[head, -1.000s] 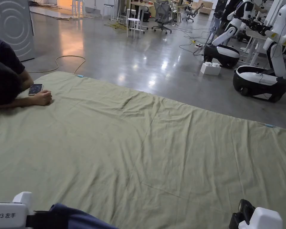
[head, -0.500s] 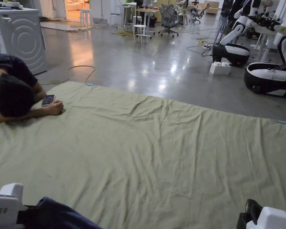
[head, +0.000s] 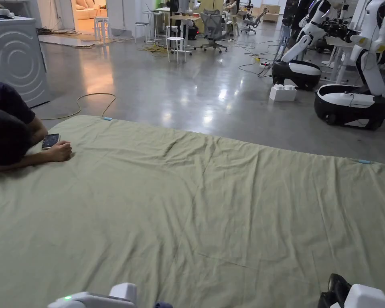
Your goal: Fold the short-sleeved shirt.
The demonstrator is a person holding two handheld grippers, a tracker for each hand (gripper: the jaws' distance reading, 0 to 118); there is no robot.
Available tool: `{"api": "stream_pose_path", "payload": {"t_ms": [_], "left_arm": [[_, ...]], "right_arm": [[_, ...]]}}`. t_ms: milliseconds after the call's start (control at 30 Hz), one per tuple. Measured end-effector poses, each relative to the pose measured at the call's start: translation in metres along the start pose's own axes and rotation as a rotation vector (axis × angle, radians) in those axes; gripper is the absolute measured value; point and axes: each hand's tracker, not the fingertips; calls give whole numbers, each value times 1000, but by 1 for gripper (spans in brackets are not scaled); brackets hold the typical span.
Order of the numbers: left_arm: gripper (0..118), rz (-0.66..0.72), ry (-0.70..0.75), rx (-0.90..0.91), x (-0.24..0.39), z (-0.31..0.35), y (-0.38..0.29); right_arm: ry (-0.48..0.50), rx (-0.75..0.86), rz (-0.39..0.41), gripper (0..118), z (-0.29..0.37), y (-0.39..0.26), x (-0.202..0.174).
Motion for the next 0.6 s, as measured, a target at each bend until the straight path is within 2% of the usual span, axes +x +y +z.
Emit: {"api": "stream_pose_path", "payload": {"t_ms": [167, 267, 333, 400, 467, 600], "left_arm": [[11, -17, 118, -120, 3, -75, -15], [14, 7, 116, -99, 6, -78, -26], [25, 24, 84, -87, 8, -71, -26], [54, 36, 19, -62, 11, -54, -23], [70, 23, 15, -31, 14, -37, -22], [69, -12, 17, 42, 10, -5, -15]], "right_arm": [[-20, -7, -9, 3, 5, -3, 9], [-28, -10, -10, 3, 6, -5, 13], [-29, -11, -6, 3, 7, -6, 14], [-29, -12, -3, 3, 7, -6, 15], [-27, -16, -6, 3, 7, -6, 15], [-21, -17, -20, 3, 7, -6, 15]]}}
